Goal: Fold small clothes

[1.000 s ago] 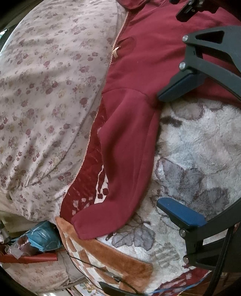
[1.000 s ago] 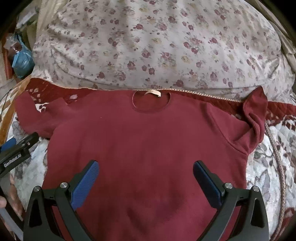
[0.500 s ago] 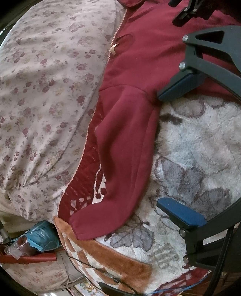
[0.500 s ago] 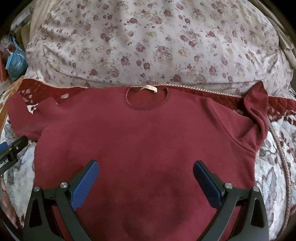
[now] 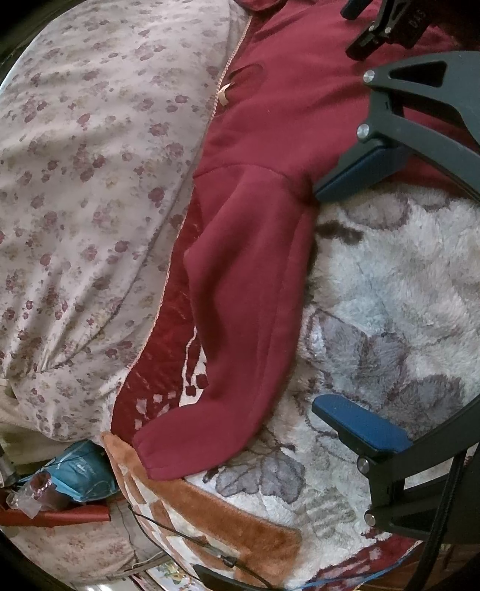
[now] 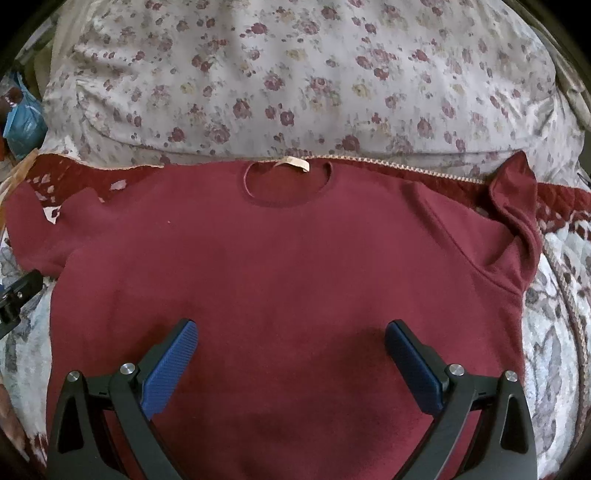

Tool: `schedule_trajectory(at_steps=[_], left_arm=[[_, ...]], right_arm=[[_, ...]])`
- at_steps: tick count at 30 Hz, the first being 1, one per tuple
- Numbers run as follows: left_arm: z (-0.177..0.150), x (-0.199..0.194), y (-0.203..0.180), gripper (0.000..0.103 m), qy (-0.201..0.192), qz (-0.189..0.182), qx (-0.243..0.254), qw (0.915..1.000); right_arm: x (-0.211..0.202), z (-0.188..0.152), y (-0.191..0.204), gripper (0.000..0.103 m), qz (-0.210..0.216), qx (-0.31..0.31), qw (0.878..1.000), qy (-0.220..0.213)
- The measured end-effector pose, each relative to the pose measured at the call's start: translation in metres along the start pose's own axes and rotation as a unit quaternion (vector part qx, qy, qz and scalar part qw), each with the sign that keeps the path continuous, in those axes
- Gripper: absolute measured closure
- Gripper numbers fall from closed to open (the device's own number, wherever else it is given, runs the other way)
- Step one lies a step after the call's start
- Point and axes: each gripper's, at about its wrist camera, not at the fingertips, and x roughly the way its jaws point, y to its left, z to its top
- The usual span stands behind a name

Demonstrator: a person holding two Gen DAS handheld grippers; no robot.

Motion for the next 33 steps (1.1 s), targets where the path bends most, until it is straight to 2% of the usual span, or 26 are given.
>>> schedule_trajectory(at_steps=[33], left_arm=[[-0.001,0.013,0.022,0.0,0.008,0.012,-0.034,0.9993]], right_arm=[[0.004,-0.002,0.001,0.0,-0.003,-0.004,1.0,0.004]])
